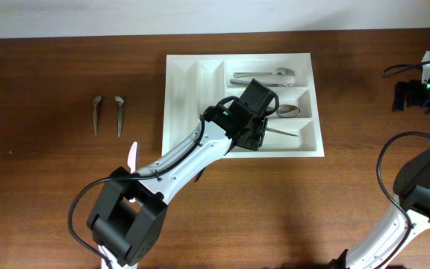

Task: Pack container
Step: 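Move the held chopsticks toward the tray's long bottom compartment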

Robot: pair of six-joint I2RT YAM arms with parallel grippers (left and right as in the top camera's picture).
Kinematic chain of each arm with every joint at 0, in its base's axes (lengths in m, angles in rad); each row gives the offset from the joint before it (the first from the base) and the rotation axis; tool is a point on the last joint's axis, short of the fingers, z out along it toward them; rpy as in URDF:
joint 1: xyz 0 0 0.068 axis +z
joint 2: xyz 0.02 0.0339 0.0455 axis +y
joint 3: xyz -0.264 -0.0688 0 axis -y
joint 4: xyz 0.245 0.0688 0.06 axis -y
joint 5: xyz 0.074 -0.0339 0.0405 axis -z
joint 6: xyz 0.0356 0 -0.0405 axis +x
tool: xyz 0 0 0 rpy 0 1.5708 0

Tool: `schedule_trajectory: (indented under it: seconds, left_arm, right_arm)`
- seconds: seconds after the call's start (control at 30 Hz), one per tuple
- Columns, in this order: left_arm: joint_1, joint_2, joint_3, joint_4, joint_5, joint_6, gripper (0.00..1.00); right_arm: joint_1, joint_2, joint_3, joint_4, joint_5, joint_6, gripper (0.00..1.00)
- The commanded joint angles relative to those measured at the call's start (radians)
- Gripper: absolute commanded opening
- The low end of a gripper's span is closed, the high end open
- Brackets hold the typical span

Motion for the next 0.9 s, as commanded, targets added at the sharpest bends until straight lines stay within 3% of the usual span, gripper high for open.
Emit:
schedule_trajectory:
  seconds: [0.0,0.3,0.6,0.8,0.87]
  left_arm:
    - [0.003,0.018,0.016,0.000,-0.034,-0.014,0.08]
    - [0.003,0.068,0.016,-0.011,0.003,-0.005,0.08]
    - [0.006,0.068,0.016,0.080,0.015,0.361,0.02]
    - [0.006,0.068,0.016,0.103,0.034,0.387,0.02]
    - [0.006,0.068,0.017,0.195,0.060,0.554,0.02]
  right_arm:
    - [-0.006,0.005,-0.006,0.000,-0.006,0.010,0.99]
    - [-0.006,0.005,-0.006,0.000,-0.006,0.010,0.99]
    - [-0.006,0.005,-0.006,0.000,-0.006,0.010,0.99]
    - [-0.006,0.005,-0.006,0.000,-0.006,0.010,0.99]
    - [-0.006,0.005,-0.006,0.000,-0.006,0.010,0.99]
